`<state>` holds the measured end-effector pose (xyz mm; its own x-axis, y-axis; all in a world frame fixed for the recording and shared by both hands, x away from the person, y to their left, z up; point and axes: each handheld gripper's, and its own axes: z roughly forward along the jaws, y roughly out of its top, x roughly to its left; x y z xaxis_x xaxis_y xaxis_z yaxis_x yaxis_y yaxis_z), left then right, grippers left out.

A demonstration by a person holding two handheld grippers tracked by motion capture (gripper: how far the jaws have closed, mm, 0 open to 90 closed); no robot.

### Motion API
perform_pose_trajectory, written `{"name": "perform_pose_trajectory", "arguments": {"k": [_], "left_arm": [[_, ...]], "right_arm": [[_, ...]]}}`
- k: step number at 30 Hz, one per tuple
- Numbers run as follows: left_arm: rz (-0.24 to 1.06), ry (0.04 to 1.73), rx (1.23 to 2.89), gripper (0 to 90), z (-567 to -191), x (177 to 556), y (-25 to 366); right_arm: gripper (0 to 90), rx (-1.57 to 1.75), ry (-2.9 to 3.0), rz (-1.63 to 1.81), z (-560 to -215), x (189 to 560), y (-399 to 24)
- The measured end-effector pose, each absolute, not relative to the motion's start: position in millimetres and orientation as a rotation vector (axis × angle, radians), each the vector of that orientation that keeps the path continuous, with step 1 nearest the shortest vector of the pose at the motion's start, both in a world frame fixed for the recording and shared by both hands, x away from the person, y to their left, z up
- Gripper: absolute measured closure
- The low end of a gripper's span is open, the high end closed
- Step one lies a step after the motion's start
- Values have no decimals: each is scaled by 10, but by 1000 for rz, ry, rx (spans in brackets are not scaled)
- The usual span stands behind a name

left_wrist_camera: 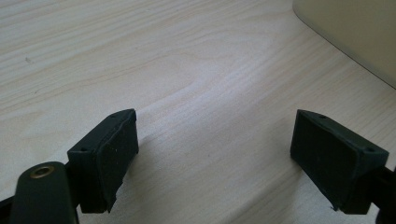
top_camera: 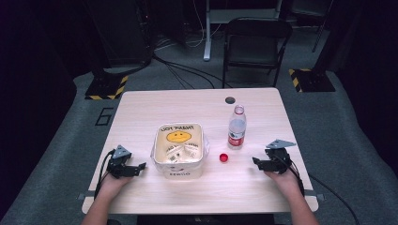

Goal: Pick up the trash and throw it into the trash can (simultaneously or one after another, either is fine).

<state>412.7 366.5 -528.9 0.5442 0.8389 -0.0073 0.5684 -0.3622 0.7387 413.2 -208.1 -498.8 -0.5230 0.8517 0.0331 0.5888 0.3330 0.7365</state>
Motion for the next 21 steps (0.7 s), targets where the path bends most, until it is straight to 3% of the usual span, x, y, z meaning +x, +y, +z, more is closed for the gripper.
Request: {"name": "perform_pose_trajectory", "arguments": {"k": [21], "left_arm": [[496, 1136, 2059, 150, -5300, 4128, 3655]], "right_arm": [[287, 1192, 2251, 1076, -4603, 4122, -1967]]}}
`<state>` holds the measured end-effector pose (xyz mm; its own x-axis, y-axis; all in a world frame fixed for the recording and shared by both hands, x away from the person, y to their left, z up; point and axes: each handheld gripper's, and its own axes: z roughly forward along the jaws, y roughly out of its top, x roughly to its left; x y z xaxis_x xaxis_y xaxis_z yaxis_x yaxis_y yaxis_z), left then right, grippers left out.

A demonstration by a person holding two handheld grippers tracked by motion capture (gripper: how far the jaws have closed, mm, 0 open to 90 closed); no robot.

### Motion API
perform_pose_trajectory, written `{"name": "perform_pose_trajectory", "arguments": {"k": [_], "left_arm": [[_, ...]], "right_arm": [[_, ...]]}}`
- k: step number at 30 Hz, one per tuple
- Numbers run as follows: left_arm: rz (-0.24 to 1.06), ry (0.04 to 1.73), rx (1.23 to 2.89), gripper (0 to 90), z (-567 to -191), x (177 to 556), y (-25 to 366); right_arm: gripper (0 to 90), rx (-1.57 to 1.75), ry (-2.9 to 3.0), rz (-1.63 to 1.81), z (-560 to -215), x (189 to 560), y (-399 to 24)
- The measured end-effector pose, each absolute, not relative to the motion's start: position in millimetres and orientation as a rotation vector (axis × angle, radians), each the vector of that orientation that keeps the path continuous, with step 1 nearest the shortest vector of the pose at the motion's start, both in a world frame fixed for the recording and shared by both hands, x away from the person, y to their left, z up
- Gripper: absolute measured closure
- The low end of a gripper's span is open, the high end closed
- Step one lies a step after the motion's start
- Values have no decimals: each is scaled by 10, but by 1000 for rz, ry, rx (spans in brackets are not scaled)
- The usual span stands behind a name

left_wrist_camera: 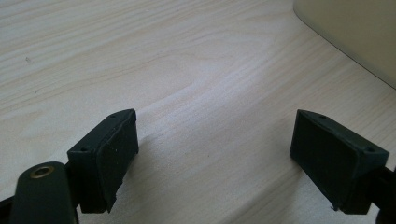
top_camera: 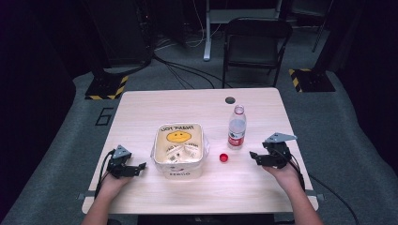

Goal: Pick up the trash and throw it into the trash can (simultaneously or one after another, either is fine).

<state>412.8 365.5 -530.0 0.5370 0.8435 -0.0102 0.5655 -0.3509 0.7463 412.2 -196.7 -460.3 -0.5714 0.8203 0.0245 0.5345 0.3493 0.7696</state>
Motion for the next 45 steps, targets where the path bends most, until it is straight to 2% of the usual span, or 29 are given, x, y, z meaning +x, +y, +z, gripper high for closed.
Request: {"name": "perform_pose_trajectory", "arguments": {"k": [6, 11, 16, 25, 29, 45], "left_arm": [[496, 1138, 2053, 150, -5303, 4130, 3651], [496, 1138, 2053, 150, -5303, 4130, 3652], [494, 1138, 2058, 150, -5299, 4130, 3654], [493, 1138, 2059, 150, -5299, 4130, 3654], [494, 1137, 2058, 150, -5299, 4130, 3654], [493, 1130, 2056, 153, -5302, 4133, 3653]], "right_arm": [[274, 1195, 2257, 1105, -4541, 4172, -1926], [175, 1184, 2250, 1095, -4474, 4247, -1850], [116, 1174, 2230, 1087, -4422, 4312, -1757], [95, 1183, 2208, 1132, -4352, 4413, -1635], [43, 1186, 2205, 1115, -4352, 4481, -1567], [0, 1201, 2179, 1139, -4390, 4633, -1418]]}}
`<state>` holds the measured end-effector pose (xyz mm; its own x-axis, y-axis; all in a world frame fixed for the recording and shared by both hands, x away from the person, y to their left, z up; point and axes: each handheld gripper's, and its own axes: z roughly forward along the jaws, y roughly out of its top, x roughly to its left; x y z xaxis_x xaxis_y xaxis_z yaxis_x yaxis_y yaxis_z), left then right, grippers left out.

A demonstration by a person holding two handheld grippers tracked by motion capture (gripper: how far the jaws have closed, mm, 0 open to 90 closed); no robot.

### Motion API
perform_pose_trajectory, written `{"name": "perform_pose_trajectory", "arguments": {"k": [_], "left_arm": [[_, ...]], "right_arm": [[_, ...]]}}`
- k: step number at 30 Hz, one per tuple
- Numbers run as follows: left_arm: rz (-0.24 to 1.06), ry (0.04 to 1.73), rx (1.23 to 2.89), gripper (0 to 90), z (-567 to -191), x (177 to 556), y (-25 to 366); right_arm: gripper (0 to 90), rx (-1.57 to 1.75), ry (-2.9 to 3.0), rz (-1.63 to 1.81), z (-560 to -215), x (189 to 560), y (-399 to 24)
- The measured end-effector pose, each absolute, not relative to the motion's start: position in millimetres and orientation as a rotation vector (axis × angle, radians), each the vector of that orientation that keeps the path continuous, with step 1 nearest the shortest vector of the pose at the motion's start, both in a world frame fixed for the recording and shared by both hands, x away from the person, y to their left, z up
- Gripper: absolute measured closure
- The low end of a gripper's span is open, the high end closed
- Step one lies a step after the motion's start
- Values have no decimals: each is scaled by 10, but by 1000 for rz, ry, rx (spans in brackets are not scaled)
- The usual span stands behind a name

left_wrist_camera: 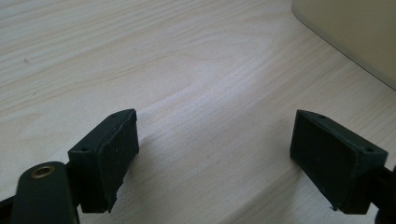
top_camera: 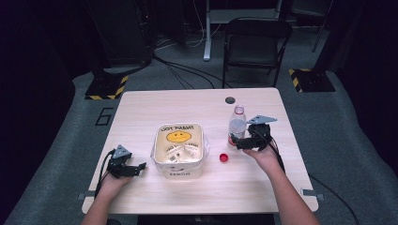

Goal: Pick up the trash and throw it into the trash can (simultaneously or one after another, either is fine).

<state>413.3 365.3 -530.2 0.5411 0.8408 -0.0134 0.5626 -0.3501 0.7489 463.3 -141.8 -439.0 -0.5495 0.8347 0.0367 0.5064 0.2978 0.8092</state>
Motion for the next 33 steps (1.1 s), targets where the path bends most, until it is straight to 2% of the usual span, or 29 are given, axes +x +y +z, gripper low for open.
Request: {"name": "perform_pose_trajectory", "arguments": {"k": [11, 14, 23, 26, 27, 33], "left_arm": [[493, 1129, 2058, 153, -5302, 4134, 3654], [492, 1130, 2055, 153, -5302, 4133, 3653], [493, 1130, 2059, 153, -5301, 4133, 3654], [491, 1130, 2062, 153, -5299, 4134, 3655], [492, 1130, 2061, 153, -5299, 4133, 3655], [492, 1129, 2061, 153, -5300, 4134, 3655]], "right_arm": [[9, 1186, 2137, 1182, -4424, 4686, -1337], [67, 1185, 2136, 1205, -4432, 4703, -1331], [145, 1161, 2110, 1216, -4448, 4744, -1319], [198, 1156, 2111, 1212, -4448, 4741, -1309], [252, 1143, 2116, 1207, -4441, 4732, -1303], [261, 1114, 2114, 1204, -4393, 4683, -1303]]}}
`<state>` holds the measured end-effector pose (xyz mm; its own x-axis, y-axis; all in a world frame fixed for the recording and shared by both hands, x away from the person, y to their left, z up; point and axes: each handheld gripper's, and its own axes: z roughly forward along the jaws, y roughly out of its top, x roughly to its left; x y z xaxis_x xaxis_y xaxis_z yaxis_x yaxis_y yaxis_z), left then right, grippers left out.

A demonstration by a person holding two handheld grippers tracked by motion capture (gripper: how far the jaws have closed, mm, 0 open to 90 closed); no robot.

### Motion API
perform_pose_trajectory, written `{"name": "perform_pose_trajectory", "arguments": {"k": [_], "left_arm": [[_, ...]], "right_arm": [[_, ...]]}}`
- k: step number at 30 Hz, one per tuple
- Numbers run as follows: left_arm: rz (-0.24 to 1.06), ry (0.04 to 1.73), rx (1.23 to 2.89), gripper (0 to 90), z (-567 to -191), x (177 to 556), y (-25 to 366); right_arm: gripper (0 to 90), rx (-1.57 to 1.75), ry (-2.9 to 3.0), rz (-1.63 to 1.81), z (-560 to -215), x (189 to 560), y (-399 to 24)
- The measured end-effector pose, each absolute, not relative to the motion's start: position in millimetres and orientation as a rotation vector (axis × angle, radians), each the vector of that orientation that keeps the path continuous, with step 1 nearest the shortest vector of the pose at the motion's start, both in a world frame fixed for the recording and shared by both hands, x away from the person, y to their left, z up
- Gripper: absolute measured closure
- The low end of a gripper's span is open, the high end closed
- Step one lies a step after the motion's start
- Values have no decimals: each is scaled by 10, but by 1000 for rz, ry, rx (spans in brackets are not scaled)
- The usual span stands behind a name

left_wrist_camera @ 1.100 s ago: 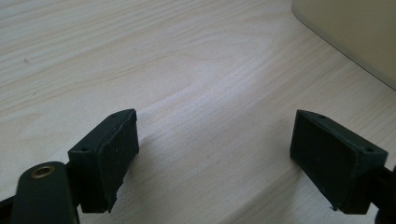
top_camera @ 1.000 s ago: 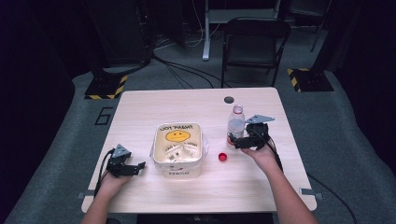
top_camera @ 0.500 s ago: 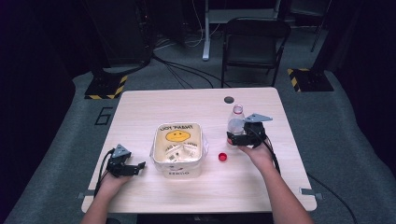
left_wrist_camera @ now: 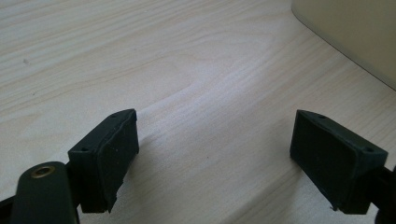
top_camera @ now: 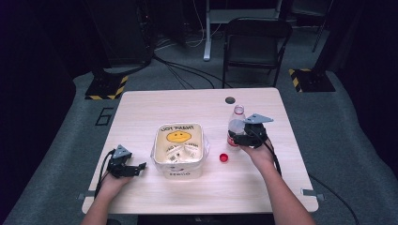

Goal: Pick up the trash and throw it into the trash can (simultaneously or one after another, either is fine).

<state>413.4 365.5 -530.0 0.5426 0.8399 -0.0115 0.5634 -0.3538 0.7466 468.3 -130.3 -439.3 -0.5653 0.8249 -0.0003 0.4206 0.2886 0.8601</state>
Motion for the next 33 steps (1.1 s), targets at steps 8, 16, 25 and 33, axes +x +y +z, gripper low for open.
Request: {"name": "perform_pose_trajectory", "arguments": {"k": [8, 16, 25, 33], "left_arm": [[493, 1129, 2058, 153, -5302, 4134, 3653], [493, 1128, 2057, 153, -5302, 4134, 3653], [492, 1128, 2058, 153, -5302, 4134, 3654], [493, 1130, 2059, 153, -5301, 4134, 3654]], "right_arm": [[261, 1080, 2125, 1198, -4269, 4620, -1315], [261, 1027, 2139, 1197, -4090, 4519, -1292], [262, 995, 2144, 1253, -3882, 4434, -1264], [263, 967, 2172, 1278, -3763, 4401, -1182]]}}
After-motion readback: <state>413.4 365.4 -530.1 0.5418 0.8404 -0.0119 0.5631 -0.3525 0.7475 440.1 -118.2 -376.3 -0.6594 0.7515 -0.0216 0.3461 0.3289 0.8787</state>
